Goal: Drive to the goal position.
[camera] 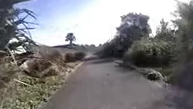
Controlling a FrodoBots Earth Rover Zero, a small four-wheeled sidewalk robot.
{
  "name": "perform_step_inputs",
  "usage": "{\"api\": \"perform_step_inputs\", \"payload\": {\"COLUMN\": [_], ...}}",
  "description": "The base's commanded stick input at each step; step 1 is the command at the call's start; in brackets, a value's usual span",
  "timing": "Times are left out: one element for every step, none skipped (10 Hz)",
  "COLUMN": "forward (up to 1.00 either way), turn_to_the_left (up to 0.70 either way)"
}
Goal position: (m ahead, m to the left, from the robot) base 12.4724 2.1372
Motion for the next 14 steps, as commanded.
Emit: {"api": "perform_step_inputs", "payload": {"forward": [0.45, 0.45, 0.45, 0.45, 0.44, 0.44, 0.44, 0.44, 0.44, 0.44, 0.43, 0.43, 0.43, 0.43], "turn_to_the_left": [-0.27, -0.27, -0.27, -0.27, -0.26, -0.26, -0.26, -0.26, -0.26, -0.26, -0.19, -0.09, 0.0, 0.0]}}
